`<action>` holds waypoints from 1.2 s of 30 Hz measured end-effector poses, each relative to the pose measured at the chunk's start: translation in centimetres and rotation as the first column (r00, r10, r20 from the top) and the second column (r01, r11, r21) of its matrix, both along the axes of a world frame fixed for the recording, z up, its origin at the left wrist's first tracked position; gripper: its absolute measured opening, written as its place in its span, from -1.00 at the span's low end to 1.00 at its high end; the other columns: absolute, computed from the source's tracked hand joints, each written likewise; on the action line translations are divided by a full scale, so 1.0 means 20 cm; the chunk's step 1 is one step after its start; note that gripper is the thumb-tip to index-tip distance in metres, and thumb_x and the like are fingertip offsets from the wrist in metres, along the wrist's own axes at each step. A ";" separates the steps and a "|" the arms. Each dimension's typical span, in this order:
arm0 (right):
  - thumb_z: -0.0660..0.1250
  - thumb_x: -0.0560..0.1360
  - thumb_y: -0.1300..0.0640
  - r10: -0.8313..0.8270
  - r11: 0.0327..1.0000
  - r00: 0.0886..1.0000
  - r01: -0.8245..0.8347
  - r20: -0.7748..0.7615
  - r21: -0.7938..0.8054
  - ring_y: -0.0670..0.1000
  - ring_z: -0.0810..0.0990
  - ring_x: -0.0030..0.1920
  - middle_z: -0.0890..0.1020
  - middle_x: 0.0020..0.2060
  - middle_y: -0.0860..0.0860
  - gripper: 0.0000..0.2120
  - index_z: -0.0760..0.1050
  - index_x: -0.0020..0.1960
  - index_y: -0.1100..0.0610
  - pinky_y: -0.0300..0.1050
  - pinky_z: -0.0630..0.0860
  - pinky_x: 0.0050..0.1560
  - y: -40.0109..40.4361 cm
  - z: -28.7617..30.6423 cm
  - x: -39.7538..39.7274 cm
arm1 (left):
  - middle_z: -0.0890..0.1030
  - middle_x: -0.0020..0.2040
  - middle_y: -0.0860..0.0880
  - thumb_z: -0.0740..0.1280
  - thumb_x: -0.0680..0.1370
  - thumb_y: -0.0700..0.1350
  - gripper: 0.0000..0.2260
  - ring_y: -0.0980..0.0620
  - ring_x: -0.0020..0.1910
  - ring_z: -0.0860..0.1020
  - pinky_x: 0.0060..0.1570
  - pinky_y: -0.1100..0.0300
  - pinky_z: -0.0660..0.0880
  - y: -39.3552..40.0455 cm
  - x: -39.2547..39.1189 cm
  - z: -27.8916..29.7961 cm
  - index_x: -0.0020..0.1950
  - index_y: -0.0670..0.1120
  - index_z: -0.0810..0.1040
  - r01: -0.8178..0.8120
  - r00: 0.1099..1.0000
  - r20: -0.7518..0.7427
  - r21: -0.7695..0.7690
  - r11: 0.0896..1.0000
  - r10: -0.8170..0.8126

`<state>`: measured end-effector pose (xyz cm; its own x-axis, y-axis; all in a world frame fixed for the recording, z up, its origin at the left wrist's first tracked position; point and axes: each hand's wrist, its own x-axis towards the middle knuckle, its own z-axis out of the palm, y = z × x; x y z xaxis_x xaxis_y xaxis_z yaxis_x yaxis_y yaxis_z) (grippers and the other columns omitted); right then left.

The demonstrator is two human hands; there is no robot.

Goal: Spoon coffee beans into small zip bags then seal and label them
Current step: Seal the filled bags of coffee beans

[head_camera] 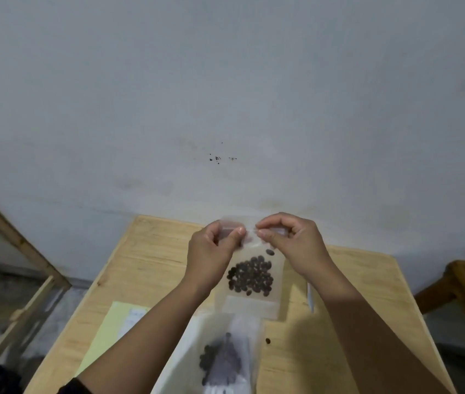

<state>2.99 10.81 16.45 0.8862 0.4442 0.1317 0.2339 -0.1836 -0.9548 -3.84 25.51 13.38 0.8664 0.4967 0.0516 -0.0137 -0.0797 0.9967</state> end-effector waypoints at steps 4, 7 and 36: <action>0.47 0.38 0.23 0.100 0.995 0.993 -0.100 -0.060 0.017 -0.17 0.60 -0.21 0.66 -0.23 -0.06 -0.93 0.63 -0.19 0.08 -0.29 0.53 -0.32 0.07 -0.01 -0.02 | 0.68 -0.30 0.05 0.49 0.41 -0.12 -0.94 0.14 -0.29 0.63 -0.26 0.31 0.51 0.00 -0.08 0.01 -0.16 -0.05 0.64 -0.062 0.998 0.001 -0.062 0.996 0.062; 0.48 0.38 0.22 0.130 0.991 0.989 -0.129 -0.075 0.018 -0.15 0.59 -0.24 0.65 -0.25 -0.06 -0.94 0.62 -0.22 0.12 -0.23 0.56 -0.35 0.18 -0.01 -0.07 | 0.65 -0.35 0.06 0.48 0.43 -0.13 -0.90 0.20 -0.36 0.59 -0.32 0.39 0.46 0.05 -0.16 0.03 -0.14 -0.15 0.64 -0.122 0.992 0.024 0.000 0.993 0.122; 0.29 0.53 0.14 -0.564 0.658 0.816 0.356 -0.122 -0.663 0.10 0.55 0.11 0.60 0.10 0.14 -0.73 0.57 0.16 0.23 -0.21 0.40 0.09 1.09 -0.86 -1.22 | 0.68 -0.13 0.03 0.41 0.50 -0.11 -0.60 0.15 -0.25 0.65 -0.35 0.28 0.54 1.34 -1.08 -0.42 0.31 -0.07 0.40 -0.111 0.969 -0.236 -0.175 0.978 0.068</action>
<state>-21.44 32.55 -0.81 0.9413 -0.1423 -0.3061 -0.3089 -0.7284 -0.6116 -25.46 52.34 4.98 0.7960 0.5550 -0.2417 0.2134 0.1164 0.9700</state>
